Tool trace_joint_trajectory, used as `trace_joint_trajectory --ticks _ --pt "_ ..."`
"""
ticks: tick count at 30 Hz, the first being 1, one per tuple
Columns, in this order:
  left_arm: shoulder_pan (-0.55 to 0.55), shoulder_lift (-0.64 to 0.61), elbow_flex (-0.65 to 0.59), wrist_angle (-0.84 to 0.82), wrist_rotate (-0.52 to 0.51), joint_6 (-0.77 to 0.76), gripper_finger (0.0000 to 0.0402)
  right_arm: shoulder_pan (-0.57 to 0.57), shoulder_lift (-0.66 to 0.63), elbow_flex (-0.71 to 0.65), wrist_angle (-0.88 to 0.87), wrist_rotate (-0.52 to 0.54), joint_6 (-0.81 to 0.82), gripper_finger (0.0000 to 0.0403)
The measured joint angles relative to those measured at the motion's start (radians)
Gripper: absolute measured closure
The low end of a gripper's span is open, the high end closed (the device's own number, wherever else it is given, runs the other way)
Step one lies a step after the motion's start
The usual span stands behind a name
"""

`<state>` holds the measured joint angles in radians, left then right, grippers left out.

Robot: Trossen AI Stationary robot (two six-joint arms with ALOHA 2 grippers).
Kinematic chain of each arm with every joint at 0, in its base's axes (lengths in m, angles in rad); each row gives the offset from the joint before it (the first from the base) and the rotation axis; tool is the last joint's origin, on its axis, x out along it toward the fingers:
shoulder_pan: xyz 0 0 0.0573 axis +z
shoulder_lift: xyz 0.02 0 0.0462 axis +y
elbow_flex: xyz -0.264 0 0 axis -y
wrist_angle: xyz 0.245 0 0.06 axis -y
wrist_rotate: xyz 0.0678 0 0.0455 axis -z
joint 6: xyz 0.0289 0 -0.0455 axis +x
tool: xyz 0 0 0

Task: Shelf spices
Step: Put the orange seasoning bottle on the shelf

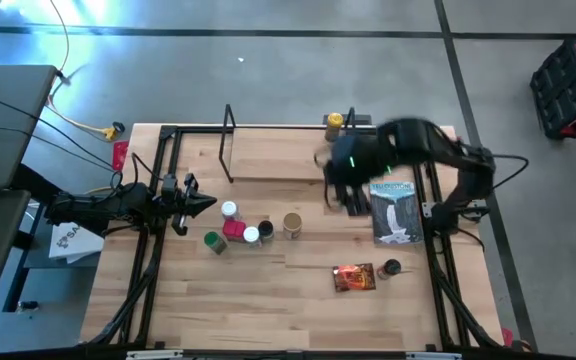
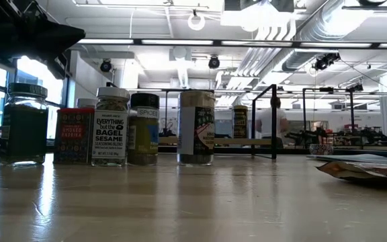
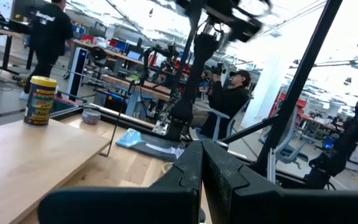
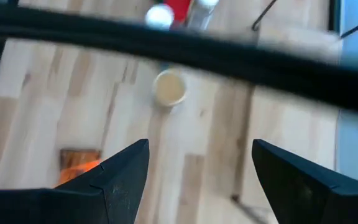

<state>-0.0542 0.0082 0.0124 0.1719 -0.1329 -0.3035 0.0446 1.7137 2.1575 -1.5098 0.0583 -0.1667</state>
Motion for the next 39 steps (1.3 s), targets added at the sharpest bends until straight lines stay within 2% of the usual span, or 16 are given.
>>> trace_joint_trajectory --ticks 3,7,12,15,17,20,24,29,35,39 --pt "0.0 0.0 0.0 -0.003 0.0 0.0 0.0398 0.126 -0.072 -0.151 0.018 0.112 0.145 0.0124" --pt "0.0 0.0 0.0 -0.026 0.0 0.0 0.0398 0.28 -0.198 -0.442 0.065 0.229 0.401 0.0124" --pt "0.0 0.0 0.0 -0.027 0.0 0.0 0.0398 0.415 -0.342 -0.75 0.074 0.187 0.769 0.0124" --pt "0.0 0.0 0.0 -0.026 -0.004 0.004 0.0398 0.45 -0.388 -0.889 0.109 0.126 0.874 0.0124" --pt "0.0 0.0 0.0 -0.026 -0.008 0.018 0.0398 0.459 -0.403 -0.961 0.158 0.058 0.888 0.0124" --pt "0.0 0.0 0.0 -0.024 -0.01 0.026 0.0398 0.461 -0.407 -1.039 0.227 -0.099 0.836 0.0124" --pt "0.0 0.0 0.0 -0.024 -0.011 0.025 0.0398 0.462 -0.405 -1.096 0.336 -0.194 0.754 0.0124" --pt "0.0 0.0 0.0 -0.024 -0.01 0.02 0.0398 0.486 -0.405 -1.139 0.382 -0.188 0.664 0.0124" --pt "0.0 0.0 0.0 -0.026 -0.008 0.009 0.0398 0.545 -0.405 -1.233 0.415 -0.211 0.656 0.0124" --pt "0.0 0.0 0.0 -0.025 -0.008 0.008 0.0398 0.592 -0.404 -1.265 0.506 -0.155 0.637 0.0124"
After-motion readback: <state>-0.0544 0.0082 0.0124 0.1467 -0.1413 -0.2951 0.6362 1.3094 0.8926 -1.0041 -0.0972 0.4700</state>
